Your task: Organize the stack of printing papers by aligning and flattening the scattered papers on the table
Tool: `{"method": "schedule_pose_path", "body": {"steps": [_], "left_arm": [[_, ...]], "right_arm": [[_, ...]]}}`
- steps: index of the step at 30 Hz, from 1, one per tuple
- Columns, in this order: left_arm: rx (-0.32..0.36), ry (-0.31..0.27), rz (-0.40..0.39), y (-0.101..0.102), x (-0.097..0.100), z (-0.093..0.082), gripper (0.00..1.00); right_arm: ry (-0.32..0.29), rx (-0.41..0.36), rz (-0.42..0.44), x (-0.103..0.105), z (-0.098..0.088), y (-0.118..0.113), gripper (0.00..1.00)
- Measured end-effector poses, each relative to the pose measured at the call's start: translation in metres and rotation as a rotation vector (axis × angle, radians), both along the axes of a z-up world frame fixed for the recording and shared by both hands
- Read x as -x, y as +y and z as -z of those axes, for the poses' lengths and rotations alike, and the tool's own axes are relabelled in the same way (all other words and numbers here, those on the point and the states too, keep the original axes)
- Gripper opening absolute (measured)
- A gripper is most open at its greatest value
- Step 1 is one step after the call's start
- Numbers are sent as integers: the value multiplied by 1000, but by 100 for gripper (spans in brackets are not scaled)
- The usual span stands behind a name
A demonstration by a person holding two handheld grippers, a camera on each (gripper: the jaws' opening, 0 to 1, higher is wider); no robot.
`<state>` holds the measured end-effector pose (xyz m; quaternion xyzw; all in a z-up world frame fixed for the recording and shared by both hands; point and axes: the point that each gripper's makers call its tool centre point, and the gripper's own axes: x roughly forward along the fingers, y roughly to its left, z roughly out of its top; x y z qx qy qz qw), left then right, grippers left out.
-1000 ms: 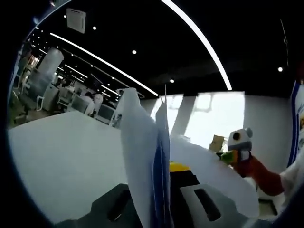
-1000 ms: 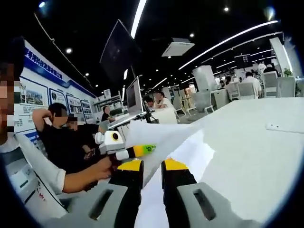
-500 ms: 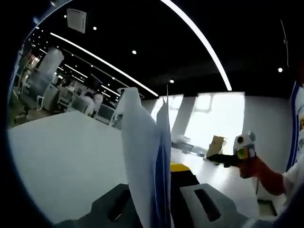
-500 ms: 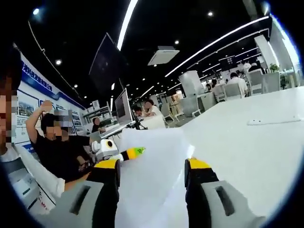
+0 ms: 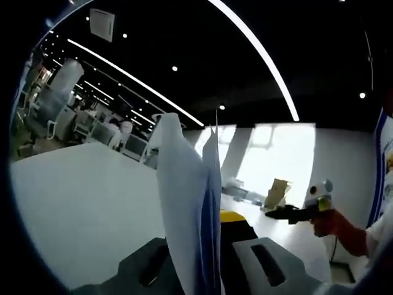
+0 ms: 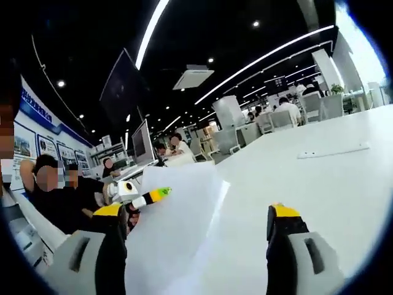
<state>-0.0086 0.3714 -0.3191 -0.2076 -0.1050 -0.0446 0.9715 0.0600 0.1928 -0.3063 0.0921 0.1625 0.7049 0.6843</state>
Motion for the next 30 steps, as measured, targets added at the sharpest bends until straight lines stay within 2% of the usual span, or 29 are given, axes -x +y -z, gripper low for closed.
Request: {"method": "schedule_pose_path", "body": {"steps": [3,5,7,13,16,18,23,25,30], "left_arm": [[12,10,-5,3,-1,0,6],[24,9,-7,4,-1,-1,6],[16,-6,-21,6,0,-4,6],[58,-57,-7,5,-1,-20,6],[29,-68,-5,-1,-5,-32,6],[13,-70,-2,-6,-9,-38,6],[-20,-85,20,-15,-14,-52,6],[-29,-99,37,-20,-14,-62,6],[-81,-157,78,-38,-12,-104,6]], "right_arm": [[-12,14,9,-2,5,-4,90],[3,30,10,-1,9,-6,90],[4,34,9,2,12,-9,90],[53,4,13,5,14,-18,90],[58,7,38,3,18,-23,90],[40,24,45,5,25,-27,90],[12,81,30,12,43,-32,90],[7,89,26,12,47,-34,90],[27,88,21,15,54,-38,90]]}}
